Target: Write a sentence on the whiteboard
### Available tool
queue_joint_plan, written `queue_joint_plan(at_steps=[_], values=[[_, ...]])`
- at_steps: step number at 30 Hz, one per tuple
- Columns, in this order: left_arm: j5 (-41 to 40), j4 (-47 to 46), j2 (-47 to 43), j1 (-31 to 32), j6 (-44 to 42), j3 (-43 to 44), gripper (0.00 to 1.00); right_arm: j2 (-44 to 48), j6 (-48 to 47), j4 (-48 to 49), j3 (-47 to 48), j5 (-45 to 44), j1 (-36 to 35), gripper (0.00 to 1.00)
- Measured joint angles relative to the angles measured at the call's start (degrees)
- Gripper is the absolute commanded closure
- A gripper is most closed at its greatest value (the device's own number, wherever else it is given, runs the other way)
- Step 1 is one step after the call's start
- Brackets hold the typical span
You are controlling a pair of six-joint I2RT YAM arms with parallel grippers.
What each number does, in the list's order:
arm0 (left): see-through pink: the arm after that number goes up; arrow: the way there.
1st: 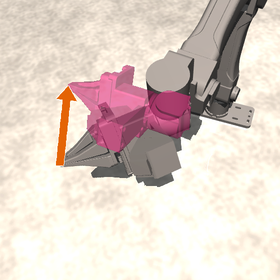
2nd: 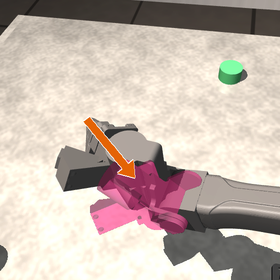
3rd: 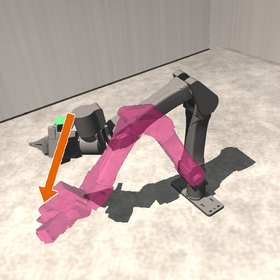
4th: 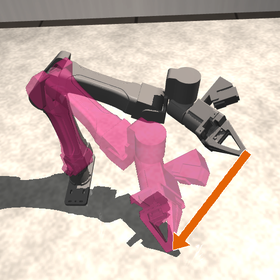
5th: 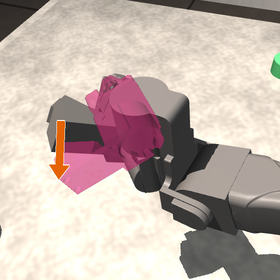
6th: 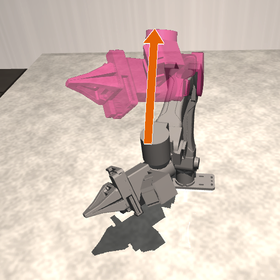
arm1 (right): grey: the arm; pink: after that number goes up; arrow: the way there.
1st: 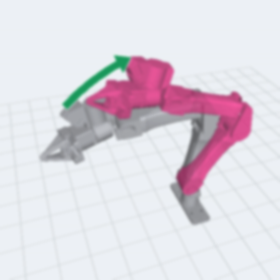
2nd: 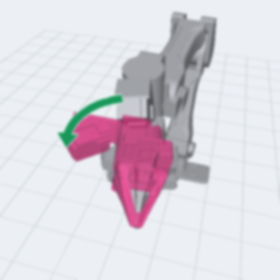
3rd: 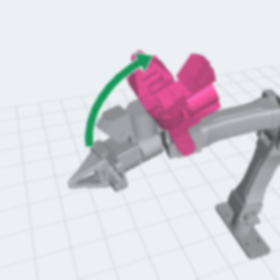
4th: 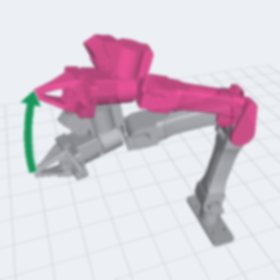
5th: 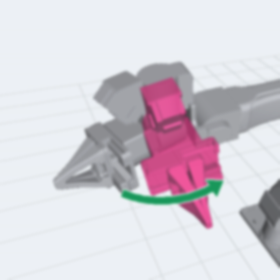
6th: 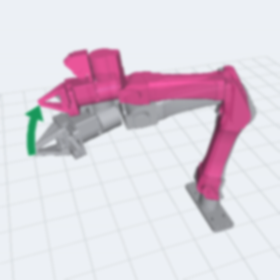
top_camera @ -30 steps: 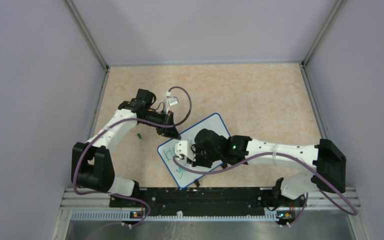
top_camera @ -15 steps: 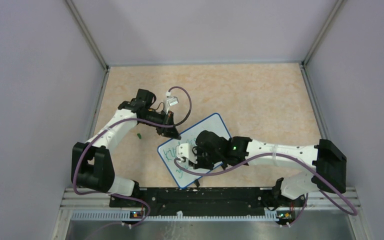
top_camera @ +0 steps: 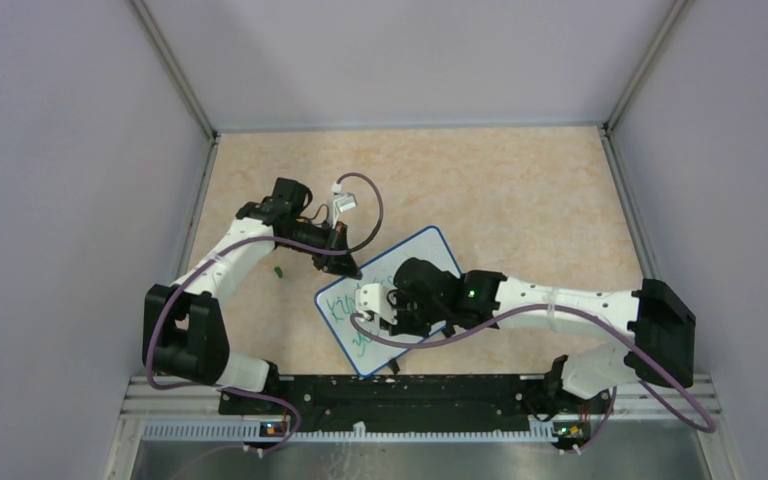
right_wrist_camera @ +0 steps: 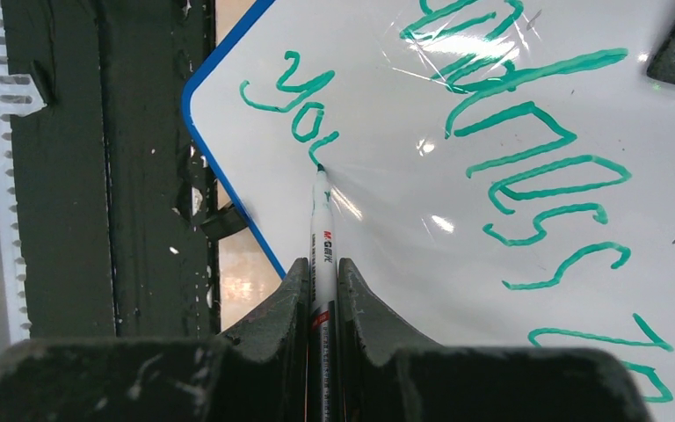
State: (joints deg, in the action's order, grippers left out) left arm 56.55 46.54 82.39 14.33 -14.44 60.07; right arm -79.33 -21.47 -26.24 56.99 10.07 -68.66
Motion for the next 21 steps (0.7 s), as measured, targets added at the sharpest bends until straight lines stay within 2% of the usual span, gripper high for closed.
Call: queue_joint_plan(at_steps=[21], values=[[0.0,0.0,0.0,0.0,0.0,0.0,1.00,0.1,1.1,0.1,1.2,-0.9,1.2,1.00]])
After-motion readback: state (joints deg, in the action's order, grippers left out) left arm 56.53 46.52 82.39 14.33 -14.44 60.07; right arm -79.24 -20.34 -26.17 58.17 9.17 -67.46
